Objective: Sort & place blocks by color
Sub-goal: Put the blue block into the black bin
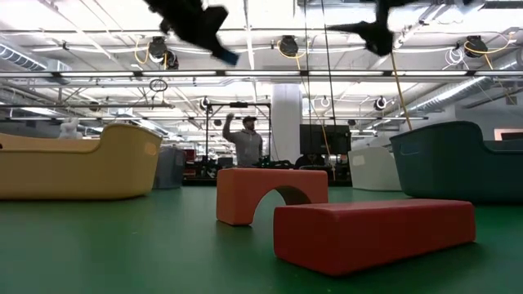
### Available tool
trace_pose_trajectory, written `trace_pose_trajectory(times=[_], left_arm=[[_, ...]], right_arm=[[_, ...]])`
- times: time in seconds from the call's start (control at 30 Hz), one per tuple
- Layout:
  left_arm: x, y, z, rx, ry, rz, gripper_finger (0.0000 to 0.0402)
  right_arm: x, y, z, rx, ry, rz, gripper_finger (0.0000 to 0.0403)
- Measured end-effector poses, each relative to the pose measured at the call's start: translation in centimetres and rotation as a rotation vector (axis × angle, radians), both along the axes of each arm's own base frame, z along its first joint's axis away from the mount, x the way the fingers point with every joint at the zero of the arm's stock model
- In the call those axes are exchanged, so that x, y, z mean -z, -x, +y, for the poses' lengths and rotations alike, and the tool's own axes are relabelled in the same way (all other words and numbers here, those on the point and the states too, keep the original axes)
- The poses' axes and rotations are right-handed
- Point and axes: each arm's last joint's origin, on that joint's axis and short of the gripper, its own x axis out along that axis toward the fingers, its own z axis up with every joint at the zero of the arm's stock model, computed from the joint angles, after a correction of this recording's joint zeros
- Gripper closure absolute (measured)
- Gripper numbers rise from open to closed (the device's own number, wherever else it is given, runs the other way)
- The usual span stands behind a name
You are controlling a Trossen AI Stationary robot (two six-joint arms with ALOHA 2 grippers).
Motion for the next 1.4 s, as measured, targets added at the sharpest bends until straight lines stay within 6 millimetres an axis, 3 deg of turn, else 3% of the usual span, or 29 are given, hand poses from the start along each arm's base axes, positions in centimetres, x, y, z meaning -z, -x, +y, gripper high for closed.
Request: trace_pose_trajectory(times=[0.2, 0.4, 0.6, 0.8, 1.27, 1.4], left_arm=[[1.6, 3.0, 2.7, -0.214, 0.205, 0.053, 0.0346], [2.1, 7.0, 3.9, -0.376, 0.49, 0.069, 0.0346], [2.9, 9.4, 4.5, -0.553, 0.628, 0.126, 0.0346], [4.7, 9.7, 5.1, -0.61, 0.738, 0.099, 0.0346], [10.5, 10.4, 5.9, -0.7, 0.772, -0.019, 0.0346], [11.3, 10.5, 5.9, -0.702, 0.775, -0.036, 0.0318]], right_arm=[[4.3, 1.6, 0.6, 0.01, -0.167, 0.084, 0.0081], [6.3, 2.2, 1.1, -0.016, -0.215, -0.018, 0.0081], [6.4, 2.5, 1.1, -0.036, -0.187, -0.137, 0.0081], [5.6, 2.5, 1.2, -0.052, -0.154, -0.22, 0.0081], [4.7, 2.7, 2.2, -0.11, -0.158, -0.309, 0.0081], [4.7, 2.7, 2.3, -0.113, -0.161, -0.309, 0.0081]])
